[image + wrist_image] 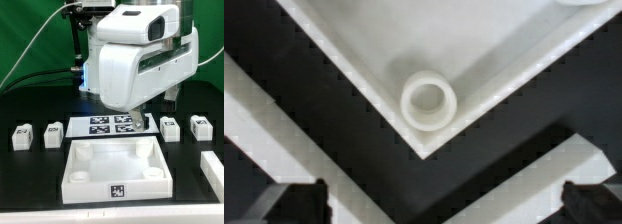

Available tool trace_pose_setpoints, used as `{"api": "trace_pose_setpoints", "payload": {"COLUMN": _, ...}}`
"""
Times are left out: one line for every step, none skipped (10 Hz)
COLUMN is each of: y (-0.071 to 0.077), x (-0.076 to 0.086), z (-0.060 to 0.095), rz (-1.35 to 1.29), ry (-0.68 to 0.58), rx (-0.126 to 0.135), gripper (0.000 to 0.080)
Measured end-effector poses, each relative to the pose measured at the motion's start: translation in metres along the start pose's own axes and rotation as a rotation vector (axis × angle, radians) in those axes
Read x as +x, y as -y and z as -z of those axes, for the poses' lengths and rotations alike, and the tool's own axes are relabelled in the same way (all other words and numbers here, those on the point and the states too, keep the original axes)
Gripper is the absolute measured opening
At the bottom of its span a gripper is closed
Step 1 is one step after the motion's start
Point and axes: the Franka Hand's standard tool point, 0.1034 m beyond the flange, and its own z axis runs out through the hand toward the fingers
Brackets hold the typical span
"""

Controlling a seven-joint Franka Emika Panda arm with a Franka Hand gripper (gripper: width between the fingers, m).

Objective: Assemble one leg

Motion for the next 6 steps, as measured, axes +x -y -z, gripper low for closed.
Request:
{"api": "trace_pose_setpoints", "payload": {"y": 0.0001, "x": -0.0001, "z": -0.0005, "rz": 0.0, "ry": 0.0, "rx": 0.001, "gripper": 0.065}}
{"api": "trace_pose_setpoints", "payload": {"y": 0.0001, "x": -0.0001, "z": -0.0005, "rz": 0.0, "ry": 0.0, "rx": 0.001, "gripper": 0.065}}
{"api": "trace_pose_setpoints", "payload": {"y": 0.0001, "x": -0.0001, "z": -0.0005, "rz": 0.0, "ry": 0.0, "rx": 0.001, "gripper": 0.065}}
{"api": "trace_pose_setpoints", "payload": {"y": 0.0001, "x": -0.0002, "z": -0.0006, "rz": 0.0, "ry": 0.001, "rx": 0.001, "gripper": 0.065}}
{"api": "trace_pose_setpoints", "payload": {"y": 0.0002, "x": -0.0002, "z": -0.0007, "rz": 0.0, "ry": 0.001, "rx": 0.001, "gripper": 0.065}}
{"api": "trace_pose_setpoints", "payload": {"y": 0.0002, "x": -0.0002, "z": -0.0007, "rz": 0.0, "ry": 0.001, "rx": 0.001, "gripper": 0.065}}
